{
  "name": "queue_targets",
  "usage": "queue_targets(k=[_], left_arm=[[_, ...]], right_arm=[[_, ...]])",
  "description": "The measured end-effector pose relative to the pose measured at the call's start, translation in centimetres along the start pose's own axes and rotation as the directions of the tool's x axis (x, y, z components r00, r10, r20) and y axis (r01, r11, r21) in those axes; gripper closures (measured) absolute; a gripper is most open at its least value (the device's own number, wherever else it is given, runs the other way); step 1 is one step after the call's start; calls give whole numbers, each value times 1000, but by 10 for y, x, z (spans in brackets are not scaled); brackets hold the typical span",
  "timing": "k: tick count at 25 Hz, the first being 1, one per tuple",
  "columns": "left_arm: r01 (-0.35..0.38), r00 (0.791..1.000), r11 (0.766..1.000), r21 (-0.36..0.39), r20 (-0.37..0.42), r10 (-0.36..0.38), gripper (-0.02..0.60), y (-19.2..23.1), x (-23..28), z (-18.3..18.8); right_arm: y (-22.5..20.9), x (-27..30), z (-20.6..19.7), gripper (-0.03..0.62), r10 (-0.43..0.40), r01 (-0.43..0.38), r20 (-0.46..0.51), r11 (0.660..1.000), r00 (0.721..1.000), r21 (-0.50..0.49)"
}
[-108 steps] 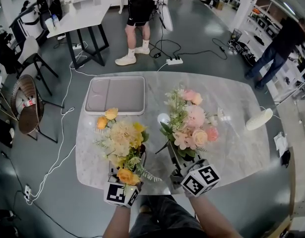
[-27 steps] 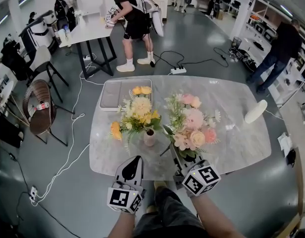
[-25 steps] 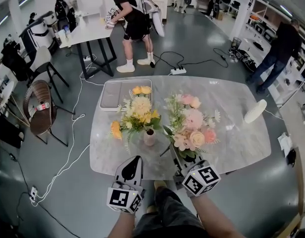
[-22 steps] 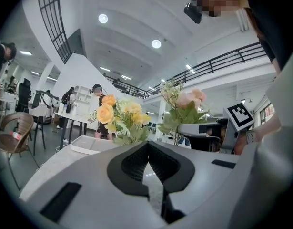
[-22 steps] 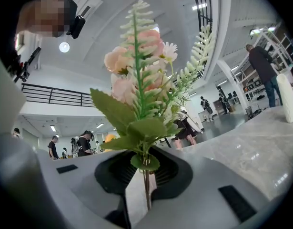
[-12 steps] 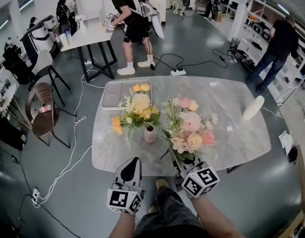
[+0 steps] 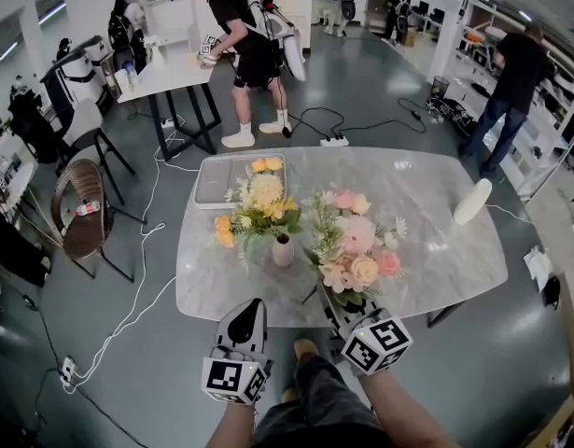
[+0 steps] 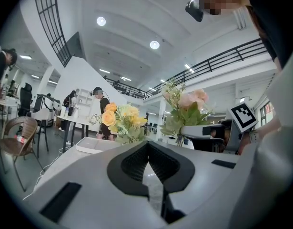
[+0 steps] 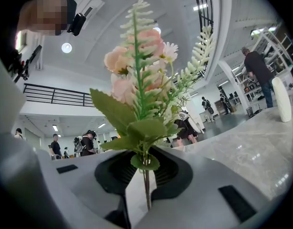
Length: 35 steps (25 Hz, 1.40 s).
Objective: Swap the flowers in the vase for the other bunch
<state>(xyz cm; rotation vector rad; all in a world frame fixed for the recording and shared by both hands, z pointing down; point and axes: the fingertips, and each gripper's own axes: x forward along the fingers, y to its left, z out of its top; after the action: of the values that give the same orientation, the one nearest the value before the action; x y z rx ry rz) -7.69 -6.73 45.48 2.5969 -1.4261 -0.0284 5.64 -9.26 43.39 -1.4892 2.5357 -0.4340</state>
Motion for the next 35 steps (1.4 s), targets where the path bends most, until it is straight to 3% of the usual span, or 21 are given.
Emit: queue_targets(k=[35], left_arm=[[-29, 999, 999, -17, 44, 29, 568, -8, -59, 9]], right_arm=[[48, -42, -1, 510, 24, -24, 0, 999, 1000, -38]])
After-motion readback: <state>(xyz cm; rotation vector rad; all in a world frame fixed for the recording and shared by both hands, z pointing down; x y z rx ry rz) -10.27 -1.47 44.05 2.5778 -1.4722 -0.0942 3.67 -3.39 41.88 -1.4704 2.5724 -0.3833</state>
